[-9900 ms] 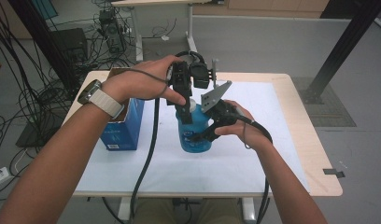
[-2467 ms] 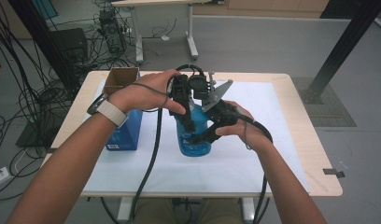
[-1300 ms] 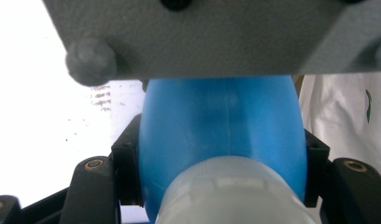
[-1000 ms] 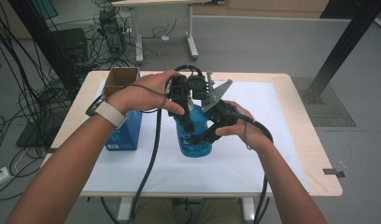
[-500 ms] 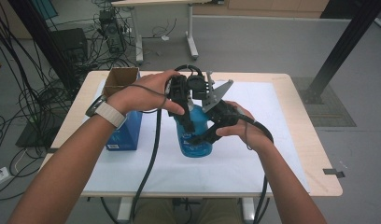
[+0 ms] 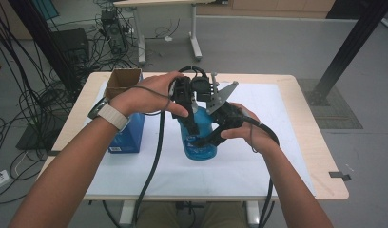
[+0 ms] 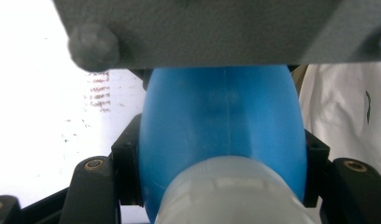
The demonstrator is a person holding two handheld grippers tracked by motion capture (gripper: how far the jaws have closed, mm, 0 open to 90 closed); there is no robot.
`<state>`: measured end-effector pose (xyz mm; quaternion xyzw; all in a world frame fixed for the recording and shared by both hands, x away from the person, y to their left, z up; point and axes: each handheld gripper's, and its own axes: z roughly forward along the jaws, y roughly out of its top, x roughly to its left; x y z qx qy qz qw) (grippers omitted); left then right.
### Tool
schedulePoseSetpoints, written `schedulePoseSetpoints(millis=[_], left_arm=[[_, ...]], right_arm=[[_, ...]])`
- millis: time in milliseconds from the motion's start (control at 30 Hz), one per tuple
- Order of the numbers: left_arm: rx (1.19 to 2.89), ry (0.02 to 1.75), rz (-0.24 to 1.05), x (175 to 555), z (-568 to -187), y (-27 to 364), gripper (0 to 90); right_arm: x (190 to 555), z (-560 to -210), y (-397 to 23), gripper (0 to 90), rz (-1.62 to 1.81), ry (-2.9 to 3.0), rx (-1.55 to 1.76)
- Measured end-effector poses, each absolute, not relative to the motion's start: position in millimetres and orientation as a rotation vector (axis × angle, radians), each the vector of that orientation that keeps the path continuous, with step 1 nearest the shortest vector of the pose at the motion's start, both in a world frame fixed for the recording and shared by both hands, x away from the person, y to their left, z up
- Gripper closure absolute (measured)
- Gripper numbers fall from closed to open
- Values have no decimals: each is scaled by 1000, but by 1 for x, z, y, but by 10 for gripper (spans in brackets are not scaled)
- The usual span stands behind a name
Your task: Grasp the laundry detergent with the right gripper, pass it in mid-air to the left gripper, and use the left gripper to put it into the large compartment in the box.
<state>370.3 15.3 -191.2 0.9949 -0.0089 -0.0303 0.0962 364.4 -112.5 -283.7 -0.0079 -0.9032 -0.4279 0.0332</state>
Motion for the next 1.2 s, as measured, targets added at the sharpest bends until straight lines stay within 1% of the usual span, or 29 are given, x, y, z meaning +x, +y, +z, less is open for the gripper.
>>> schedulePoseSetpoints(millis=[1200], left_arm=[[2945,-9,-80,370,-189,17,379]], right_arm=[[366,-282,-112,435,-1323,-2768,-23]])
